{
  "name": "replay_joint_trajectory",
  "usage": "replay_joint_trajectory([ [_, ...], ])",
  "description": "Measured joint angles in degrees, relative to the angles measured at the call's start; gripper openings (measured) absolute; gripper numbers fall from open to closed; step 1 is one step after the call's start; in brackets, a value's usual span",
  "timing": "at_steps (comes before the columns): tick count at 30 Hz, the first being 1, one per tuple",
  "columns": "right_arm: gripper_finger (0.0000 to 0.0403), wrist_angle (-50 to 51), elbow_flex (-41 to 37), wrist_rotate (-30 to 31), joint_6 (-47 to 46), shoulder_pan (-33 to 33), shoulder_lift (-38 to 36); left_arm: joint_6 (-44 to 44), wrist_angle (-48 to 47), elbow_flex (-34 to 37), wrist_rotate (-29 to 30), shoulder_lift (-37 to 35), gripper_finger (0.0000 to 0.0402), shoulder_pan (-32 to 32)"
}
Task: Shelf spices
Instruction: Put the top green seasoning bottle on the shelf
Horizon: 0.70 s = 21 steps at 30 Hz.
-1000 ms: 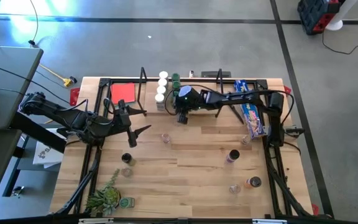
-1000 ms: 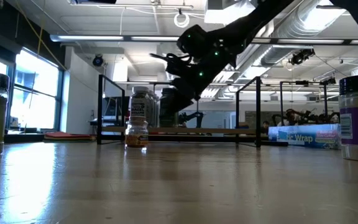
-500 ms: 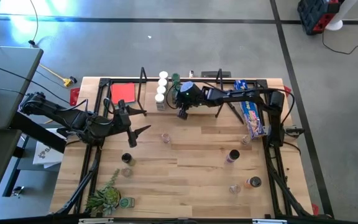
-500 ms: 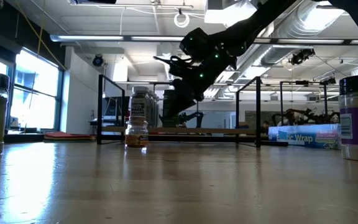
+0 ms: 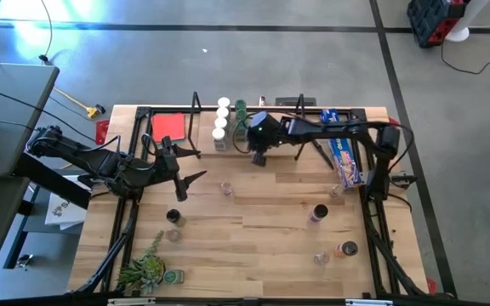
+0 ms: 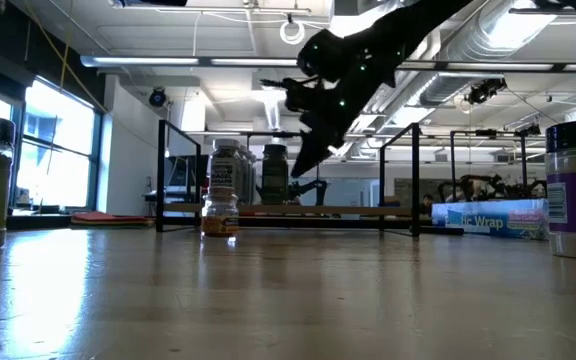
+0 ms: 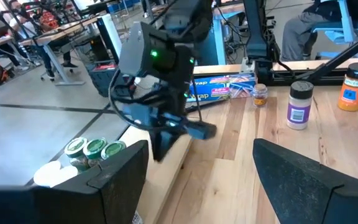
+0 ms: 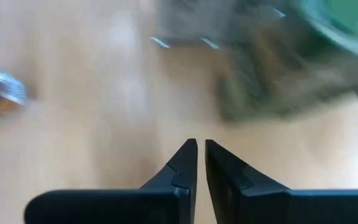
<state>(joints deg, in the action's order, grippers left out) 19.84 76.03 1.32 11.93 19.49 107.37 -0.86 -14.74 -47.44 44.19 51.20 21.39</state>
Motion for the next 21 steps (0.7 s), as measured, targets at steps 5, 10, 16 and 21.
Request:
replay_joint_trajectory([
  [5,0.0025,-0.22,0.0,7.2,-2.84,3.89,-0.15,0.47,0.1,0.02,0.06,0.0,0.0286,0.0],
  [10,0.0025,-8.32,0.0,6.5,-3.99,6.27,2.36,0.49,0.26,0.02,0.06,0.0,0.0286,0.0],
  [16,0.0025,-13.95,0.0,4.12,-4.18,6.25,4.33,0.07,0.5,0.02,0.08,0.02,0.0286,0.02],
  [21,0.0025,-14.78,0.0,4.2,-4.42,5.87,4.4,0.46,0.67,0.02,0.08,0.0,0.0286,0.02],
])
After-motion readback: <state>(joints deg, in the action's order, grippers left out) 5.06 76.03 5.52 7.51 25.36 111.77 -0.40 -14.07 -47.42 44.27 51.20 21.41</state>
